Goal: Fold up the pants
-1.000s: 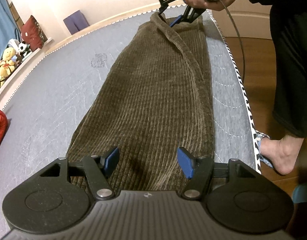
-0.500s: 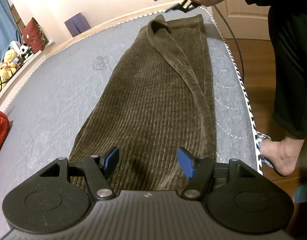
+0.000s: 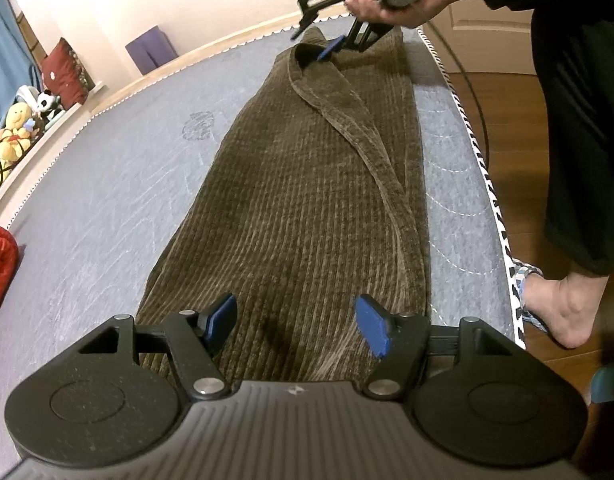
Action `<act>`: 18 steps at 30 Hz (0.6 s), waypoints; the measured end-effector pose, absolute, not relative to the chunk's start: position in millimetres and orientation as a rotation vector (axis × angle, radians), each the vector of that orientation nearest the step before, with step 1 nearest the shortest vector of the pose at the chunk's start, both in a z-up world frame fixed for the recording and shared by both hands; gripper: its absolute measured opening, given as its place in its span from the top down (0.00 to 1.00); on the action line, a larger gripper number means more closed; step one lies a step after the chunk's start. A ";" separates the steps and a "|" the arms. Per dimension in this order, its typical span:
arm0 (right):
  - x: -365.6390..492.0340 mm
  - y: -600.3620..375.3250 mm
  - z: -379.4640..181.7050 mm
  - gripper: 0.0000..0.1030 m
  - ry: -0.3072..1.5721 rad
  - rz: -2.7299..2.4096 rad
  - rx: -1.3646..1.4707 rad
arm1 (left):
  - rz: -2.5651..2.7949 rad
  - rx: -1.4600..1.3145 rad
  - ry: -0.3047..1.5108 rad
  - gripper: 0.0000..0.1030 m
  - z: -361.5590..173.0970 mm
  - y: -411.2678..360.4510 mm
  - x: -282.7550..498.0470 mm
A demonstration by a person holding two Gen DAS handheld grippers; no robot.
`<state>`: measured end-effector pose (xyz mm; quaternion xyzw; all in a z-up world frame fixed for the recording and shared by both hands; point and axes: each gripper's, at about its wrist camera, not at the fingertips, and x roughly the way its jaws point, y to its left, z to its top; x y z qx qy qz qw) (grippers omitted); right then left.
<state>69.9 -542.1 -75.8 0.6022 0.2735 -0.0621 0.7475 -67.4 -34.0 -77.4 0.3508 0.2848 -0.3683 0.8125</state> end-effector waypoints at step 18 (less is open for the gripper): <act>39.9 -549.5 3.8 0.88 0.379 -0.227 0.970 | -0.811 0.732 0.567 0.31 -67.5 -33.4 -74.0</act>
